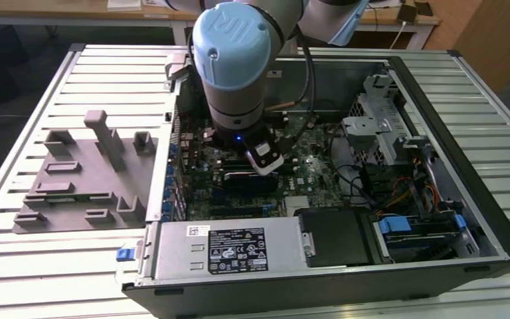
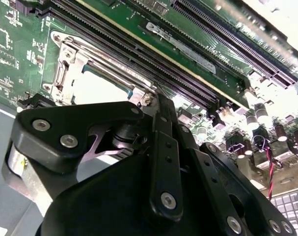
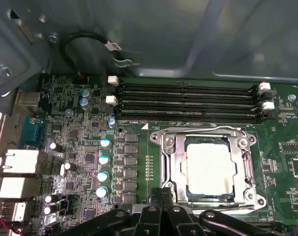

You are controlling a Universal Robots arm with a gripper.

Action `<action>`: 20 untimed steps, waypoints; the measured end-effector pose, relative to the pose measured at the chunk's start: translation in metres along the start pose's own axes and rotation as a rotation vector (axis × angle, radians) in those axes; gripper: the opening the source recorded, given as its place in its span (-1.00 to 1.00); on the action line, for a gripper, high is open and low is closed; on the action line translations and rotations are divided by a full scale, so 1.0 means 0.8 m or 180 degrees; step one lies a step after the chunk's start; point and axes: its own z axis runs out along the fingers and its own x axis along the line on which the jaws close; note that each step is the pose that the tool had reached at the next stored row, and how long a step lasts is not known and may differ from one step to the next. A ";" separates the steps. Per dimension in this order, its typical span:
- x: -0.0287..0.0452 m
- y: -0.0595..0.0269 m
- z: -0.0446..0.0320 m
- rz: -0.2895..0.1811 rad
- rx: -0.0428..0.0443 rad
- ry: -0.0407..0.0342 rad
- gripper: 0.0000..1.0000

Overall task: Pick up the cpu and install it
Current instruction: 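Install the second cpu locking lever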

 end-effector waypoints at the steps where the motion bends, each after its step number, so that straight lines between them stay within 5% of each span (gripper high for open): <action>1: 0.0000 0.000 0.0003 0.0000 -0.0001 0.0000 -0.79; 13: 0.0003 -0.001 0.0005 0.0000 0.0000 0.0000 -0.79; 20: -0.0009 0.005 -0.0181 0.0000 0.0000 0.0000 -0.79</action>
